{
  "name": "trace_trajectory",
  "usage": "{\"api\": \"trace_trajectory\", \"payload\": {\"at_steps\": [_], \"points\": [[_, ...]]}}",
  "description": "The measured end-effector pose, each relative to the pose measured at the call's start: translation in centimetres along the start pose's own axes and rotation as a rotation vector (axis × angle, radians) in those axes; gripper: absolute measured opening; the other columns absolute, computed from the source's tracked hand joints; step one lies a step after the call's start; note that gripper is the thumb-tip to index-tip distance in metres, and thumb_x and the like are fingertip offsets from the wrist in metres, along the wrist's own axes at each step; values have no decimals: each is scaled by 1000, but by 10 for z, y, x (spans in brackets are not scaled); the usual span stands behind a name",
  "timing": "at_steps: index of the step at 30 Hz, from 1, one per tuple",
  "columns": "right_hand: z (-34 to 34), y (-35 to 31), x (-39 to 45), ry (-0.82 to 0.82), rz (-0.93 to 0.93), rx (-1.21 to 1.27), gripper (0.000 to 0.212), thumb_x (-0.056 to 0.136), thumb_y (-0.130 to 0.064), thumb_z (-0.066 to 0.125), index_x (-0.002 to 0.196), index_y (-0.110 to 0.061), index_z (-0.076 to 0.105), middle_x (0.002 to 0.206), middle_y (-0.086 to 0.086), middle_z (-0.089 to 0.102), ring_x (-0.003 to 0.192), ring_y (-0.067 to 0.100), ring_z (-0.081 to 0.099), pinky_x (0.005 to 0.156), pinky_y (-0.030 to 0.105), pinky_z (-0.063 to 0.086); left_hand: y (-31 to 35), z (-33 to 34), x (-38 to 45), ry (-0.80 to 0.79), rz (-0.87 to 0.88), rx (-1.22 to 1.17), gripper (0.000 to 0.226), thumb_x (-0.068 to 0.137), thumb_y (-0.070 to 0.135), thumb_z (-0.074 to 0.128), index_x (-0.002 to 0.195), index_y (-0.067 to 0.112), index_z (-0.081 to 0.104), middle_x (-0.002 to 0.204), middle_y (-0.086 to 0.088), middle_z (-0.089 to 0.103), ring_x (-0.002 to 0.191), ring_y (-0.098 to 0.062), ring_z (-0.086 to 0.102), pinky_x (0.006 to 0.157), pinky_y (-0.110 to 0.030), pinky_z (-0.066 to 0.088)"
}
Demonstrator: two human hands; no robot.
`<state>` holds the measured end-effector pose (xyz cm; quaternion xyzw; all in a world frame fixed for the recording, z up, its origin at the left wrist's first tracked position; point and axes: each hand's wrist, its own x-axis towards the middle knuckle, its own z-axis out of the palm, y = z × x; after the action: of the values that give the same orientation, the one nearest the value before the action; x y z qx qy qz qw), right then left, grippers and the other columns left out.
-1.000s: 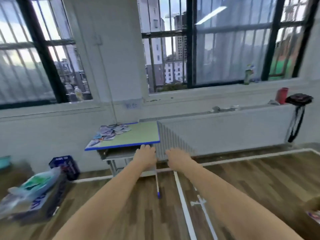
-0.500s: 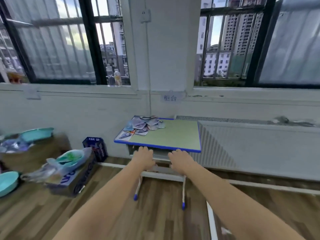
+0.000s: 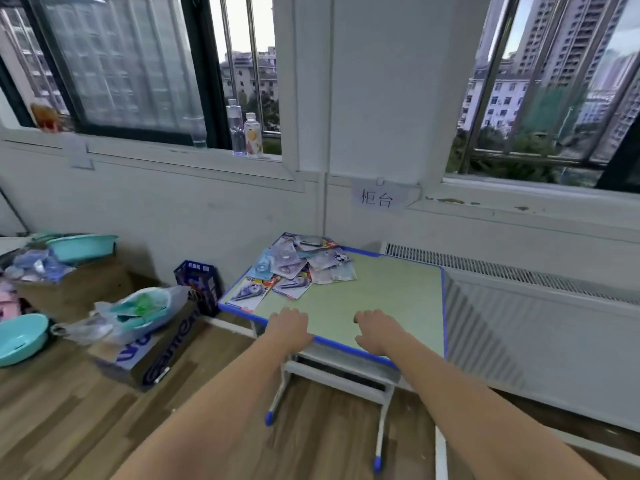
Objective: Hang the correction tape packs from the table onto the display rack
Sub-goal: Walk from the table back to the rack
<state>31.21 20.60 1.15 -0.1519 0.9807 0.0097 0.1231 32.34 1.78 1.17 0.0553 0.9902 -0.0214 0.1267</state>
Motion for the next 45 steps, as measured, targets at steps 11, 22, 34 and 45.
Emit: {"api": "trace_trajectory", "payload": {"at_steps": [11, 22, 34, 45], "points": [[6, 36, 191, -98, 73, 104, 45, 97, -22, 42, 140, -10, 36, 141, 13, 42, 131, 28, 38, 104, 37, 35, -50, -12, 193, -71, 58, -46, 36, 97, 35, 45, 115, 6, 55, 121, -13, 57, 113, -30, 53, 87, -36, 44], [25, 69, 330, -134, 295, 349, 45, 95, -24, 49, 135, -6, 37, 136, 13, 44, 127, 27, 41, 102, 32, 36, -57, 0, 357, -110, 113, -81, 42, 96, 33, 45, 128, 6, 50, 132, -15, 48, 122, -28, 47, 94, -35, 42], [55, 76, 386, 19, 550, 578, 65, 90, -43, 52, 140, -8, 30, 141, 9, 34, 132, 26, 32, 102, 34, 31, -11, 32, 423, 41, -133, -129, 48, 97, 38, 45, 136, 12, 33, 136, -11, 38, 124, -26, 40, 100, -32, 33], [68, 141, 344, -62, 691, 649, 84, 72, -44, 76, 136, -13, 31, 135, 7, 33, 127, 25, 32, 102, 31, 30, 32, 42, 396, 4, -232, -182, 60, 85, 39, 55, 134, 12, 34, 136, -9, 37, 128, -25, 35, 102, -31, 34]]}}
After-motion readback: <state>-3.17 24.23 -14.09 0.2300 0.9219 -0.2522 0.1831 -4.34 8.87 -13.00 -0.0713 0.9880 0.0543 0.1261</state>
